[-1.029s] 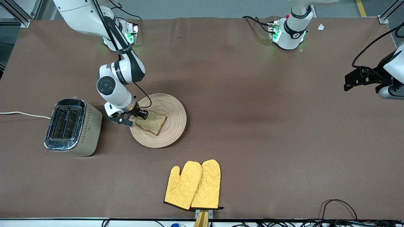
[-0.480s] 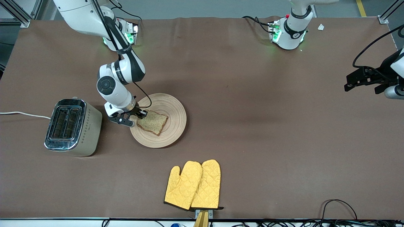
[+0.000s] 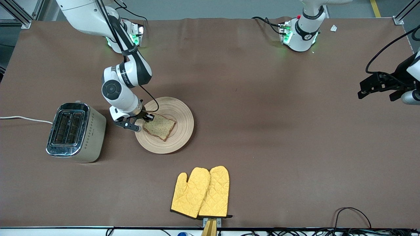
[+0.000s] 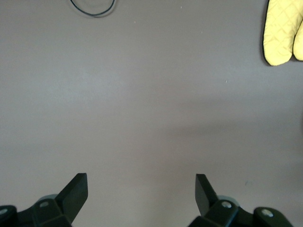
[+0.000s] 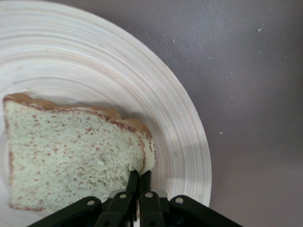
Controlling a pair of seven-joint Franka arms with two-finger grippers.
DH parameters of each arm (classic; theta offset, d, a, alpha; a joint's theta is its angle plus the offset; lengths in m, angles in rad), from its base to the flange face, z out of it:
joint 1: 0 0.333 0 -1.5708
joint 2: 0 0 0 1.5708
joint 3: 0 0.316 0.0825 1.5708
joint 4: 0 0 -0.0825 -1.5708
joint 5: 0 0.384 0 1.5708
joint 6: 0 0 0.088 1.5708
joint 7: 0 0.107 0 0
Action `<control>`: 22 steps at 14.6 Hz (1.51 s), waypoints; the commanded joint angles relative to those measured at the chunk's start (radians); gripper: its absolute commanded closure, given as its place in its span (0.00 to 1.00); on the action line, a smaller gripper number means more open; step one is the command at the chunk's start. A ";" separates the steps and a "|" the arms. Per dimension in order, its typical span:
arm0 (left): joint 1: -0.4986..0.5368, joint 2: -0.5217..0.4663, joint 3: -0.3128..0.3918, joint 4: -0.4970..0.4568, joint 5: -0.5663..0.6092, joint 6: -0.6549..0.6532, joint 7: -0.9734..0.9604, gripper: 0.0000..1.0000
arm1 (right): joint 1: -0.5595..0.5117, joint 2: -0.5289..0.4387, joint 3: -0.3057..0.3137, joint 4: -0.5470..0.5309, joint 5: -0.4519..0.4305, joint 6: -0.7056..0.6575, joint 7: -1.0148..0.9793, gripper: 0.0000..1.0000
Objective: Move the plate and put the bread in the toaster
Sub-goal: 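Lift the bread with the right gripper over the toaster slot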
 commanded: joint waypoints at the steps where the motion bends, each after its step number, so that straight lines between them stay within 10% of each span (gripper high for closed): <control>1: 0.001 -0.083 0.002 -0.113 -0.013 0.058 -0.008 0.00 | -0.018 -0.013 -0.007 0.170 -0.045 -0.251 0.010 0.99; 10: 0.003 -0.078 0.008 -0.091 -0.001 -0.002 -0.007 0.00 | -0.017 0.010 -0.004 0.593 -0.510 -0.848 -0.173 0.99; 22: 0.014 -0.076 0.005 -0.090 0.042 -0.013 0.002 0.00 | -0.028 0.050 -0.004 0.597 -0.934 -1.057 -0.316 0.99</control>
